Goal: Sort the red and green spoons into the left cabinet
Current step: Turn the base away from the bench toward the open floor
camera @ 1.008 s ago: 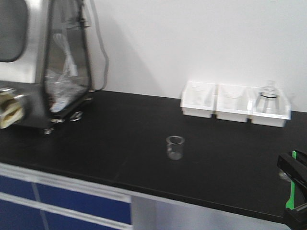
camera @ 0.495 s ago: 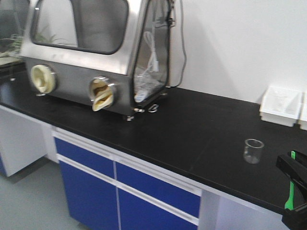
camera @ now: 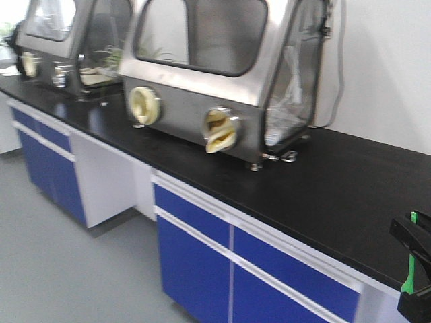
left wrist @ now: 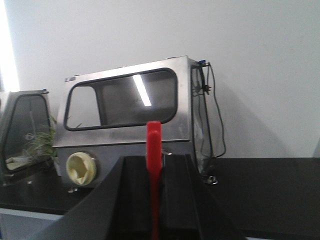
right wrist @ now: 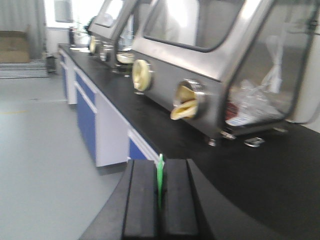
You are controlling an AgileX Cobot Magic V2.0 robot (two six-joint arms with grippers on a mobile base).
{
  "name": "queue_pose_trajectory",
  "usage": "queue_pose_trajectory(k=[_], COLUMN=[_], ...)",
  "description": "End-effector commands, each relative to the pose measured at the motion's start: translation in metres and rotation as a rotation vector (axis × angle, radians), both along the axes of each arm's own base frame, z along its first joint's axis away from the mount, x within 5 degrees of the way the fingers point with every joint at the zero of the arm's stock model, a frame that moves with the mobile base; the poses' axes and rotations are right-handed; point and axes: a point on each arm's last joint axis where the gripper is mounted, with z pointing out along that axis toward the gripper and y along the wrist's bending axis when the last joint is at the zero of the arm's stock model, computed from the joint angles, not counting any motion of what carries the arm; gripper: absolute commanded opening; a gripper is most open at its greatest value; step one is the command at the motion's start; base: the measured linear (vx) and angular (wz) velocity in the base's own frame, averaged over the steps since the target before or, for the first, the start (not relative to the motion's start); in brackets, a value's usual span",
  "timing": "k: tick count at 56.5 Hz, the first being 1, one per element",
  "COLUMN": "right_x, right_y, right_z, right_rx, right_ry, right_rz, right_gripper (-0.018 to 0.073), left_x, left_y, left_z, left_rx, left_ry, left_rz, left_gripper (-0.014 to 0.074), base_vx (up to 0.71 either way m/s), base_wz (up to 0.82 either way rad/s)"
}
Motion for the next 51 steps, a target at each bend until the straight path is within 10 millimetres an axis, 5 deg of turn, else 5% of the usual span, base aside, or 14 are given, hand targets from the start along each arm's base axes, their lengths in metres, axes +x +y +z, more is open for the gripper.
queue_pose_trajectory(k=[1, 51], right_x=[-0.0024, -0.0028], right_y=[0.0022, 0.0021], right_z=[0.0145, 0.0148], right_rx=[0.025, 0.025], right_ry=[-0.062, -0.064], right_rz=[0.030, 0.030], right_gripper=[-0.0006, -0.0006], left_x=[-0.0038, -0.0039], left_y=[-0.0018, -0.0020], left_z=[0.0130, 0.0131], left_rx=[-0.040, -0.040], left_ry=[-0.055, -0.056], left_rz=[-0.037, -0.039], left_gripper=[0.0031, 0.0031], base_vx=[0.07, 0.18], base_wz=[0.56, 0.63])
